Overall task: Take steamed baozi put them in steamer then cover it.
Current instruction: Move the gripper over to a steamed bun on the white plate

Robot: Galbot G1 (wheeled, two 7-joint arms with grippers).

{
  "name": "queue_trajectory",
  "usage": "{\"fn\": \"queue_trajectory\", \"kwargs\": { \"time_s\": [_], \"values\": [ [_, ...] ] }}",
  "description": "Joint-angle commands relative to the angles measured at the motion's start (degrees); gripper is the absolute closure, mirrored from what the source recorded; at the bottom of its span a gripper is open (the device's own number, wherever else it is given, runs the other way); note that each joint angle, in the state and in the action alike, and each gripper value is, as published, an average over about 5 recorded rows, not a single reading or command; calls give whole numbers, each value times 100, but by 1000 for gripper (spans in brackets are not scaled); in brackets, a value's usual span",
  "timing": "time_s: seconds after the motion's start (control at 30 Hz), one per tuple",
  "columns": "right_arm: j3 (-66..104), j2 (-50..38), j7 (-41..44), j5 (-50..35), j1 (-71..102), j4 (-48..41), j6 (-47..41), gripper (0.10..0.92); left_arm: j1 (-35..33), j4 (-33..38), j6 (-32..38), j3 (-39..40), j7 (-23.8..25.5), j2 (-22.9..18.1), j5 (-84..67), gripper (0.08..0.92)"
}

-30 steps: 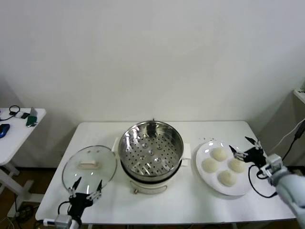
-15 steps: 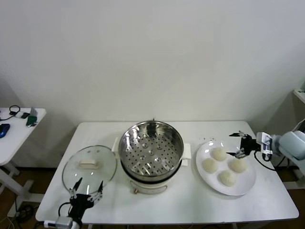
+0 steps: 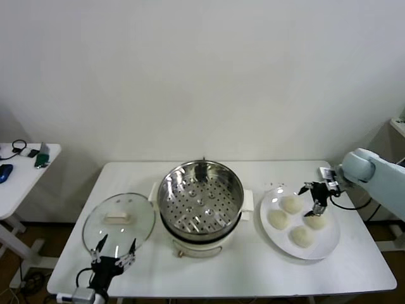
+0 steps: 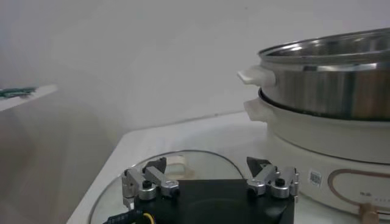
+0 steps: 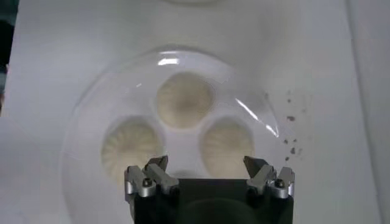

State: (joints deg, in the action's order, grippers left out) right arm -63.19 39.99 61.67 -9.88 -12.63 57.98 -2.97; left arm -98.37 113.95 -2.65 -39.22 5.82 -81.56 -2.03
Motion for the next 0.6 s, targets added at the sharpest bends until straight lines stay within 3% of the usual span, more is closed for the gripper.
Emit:
{"fn": "queue_trajectory", "kwargs": {
  "time_s": [0.03, 0.6],
  "values": [
    [-440, 923, 180, 238, -415, -955, -1, 203, -9, 11, 6, -7, 2, -31, 17, 177],
    [206, 1001, 94, 433, 329, -1117, -129, 203, -159, -9, 58, -48, -8, -72, 42, 177]
  ]
}}
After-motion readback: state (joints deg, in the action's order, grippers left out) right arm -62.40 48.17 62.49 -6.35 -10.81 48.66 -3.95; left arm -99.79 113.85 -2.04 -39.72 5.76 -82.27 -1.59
